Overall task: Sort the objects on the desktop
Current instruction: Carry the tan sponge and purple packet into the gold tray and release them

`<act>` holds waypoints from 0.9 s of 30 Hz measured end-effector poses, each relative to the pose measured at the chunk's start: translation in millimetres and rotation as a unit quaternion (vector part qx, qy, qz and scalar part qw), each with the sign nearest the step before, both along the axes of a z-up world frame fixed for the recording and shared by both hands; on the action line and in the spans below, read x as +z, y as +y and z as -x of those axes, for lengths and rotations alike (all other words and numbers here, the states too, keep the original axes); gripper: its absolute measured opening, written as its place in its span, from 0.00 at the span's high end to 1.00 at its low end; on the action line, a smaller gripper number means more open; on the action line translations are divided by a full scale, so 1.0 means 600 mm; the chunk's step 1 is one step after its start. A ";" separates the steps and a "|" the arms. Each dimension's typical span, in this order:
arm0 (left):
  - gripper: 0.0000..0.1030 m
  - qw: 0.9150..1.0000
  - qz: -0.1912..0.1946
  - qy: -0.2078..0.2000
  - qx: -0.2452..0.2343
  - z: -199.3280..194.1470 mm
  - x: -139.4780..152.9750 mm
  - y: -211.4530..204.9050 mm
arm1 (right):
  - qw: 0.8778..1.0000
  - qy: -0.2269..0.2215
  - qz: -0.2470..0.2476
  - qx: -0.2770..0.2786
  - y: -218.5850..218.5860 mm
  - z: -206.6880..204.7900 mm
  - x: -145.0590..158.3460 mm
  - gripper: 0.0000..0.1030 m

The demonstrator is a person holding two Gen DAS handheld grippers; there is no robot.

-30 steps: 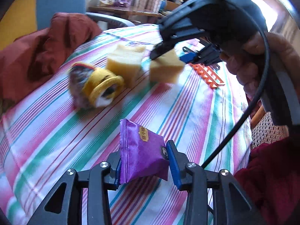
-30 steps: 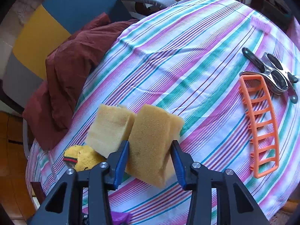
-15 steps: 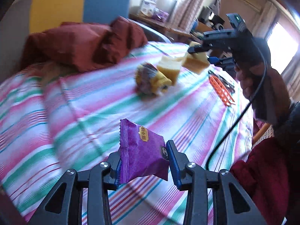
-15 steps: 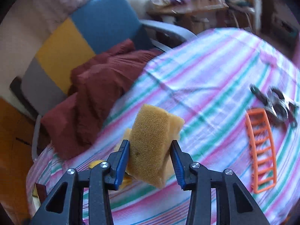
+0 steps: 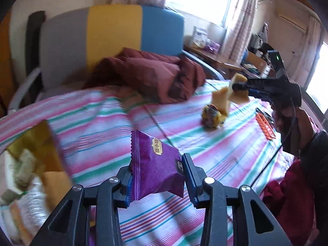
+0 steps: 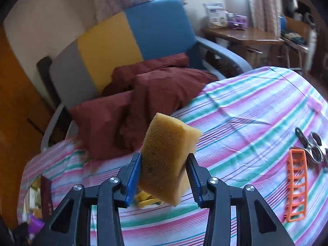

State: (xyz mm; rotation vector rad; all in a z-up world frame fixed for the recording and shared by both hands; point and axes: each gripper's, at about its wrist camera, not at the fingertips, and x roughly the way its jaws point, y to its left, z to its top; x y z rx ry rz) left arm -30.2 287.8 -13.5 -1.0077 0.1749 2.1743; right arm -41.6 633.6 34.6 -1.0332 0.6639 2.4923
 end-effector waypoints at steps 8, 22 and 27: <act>0.61 0.997 0.004 0.033 0.076 0.007 0.030 -0.099 | 0.998 -0.017 -0.003 0.067 -0.095 0.030 0.020 0.57; 0.61 0.983 0.008 0.051 0.174 0.009 0.037 -0.239 | 0.973 0.001 0.045 0.225 -0.355 0.077 0.026 0.57; 0.61 0.978 0.008 0.049 0.205 0.006 0.034 -0.289 | 0.960 0.007 0.055 0.274 -0.448 0.082 0.021 0.57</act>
